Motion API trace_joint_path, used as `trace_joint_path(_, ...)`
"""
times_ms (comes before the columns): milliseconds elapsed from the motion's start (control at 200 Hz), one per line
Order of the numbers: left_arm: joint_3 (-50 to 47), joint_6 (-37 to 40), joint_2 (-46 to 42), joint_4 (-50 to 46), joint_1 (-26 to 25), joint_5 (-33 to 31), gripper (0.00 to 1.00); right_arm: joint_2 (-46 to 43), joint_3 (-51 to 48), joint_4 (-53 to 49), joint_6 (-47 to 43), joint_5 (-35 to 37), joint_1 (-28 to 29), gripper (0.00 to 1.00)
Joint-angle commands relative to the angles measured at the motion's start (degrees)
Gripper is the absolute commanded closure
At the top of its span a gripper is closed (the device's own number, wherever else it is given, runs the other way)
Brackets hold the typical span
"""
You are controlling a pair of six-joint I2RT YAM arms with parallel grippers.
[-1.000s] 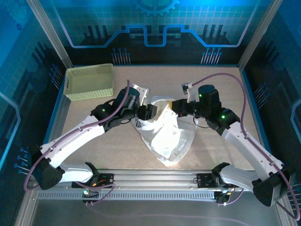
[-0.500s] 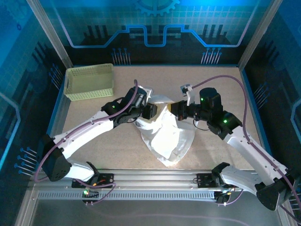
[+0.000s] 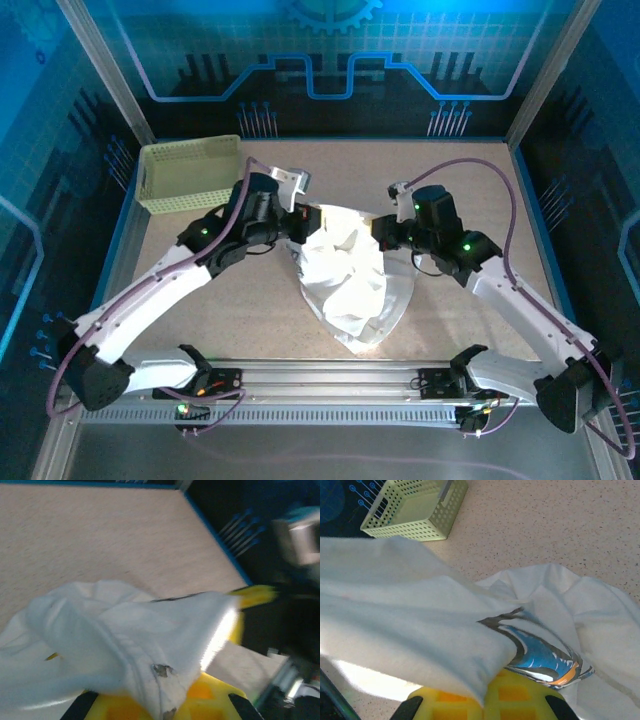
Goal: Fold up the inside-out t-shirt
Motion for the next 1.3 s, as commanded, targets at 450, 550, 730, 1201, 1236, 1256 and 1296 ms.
trace_joint_path(450,2.5,-5.3,4.4,2.1,1.9,3.1,1.00,-5.2,-1.1,0.8,-5.1,7.4,12.7,0.43)
trace_joint_path(550,2.8,-5.8,5.3,2.7,2.2,3.8,1.00,-4.5,-3.4,3.2,-4.8,10.4,15.4,0.41)
trace_joint_path(730,3.3,-6.4,6.0,3.1,2.2,4.8,1.00,-0.4,-3.6,6.4,-2.6,10.3,16.7,0.44)
trace_joint_path(1201,1.9,-7.2,5.0,3.9,2.4,5.6,1.00,12.0,0.7,14.3,0.4,7.4,16.4,0.69)
trace_joint_path(1236,1.9,-7.2,4.9,3.8,2.5,5.4,1.00,12.6,1.1,14.1,0.4,7.5,16.3,0.76)
trace_joint_path(1256,1.9,-7.1,4.9,3.7,2.5,5.3,1.00,12.8,1.4,14.0,0.3,7.7,16.4,0.79)
trace_joint_path(1296,1.8,-7.1,4.8,3.7,2.6,5.1,1.00,12.9,1.7,13.6,0.3,8.1,16.4,0.87)
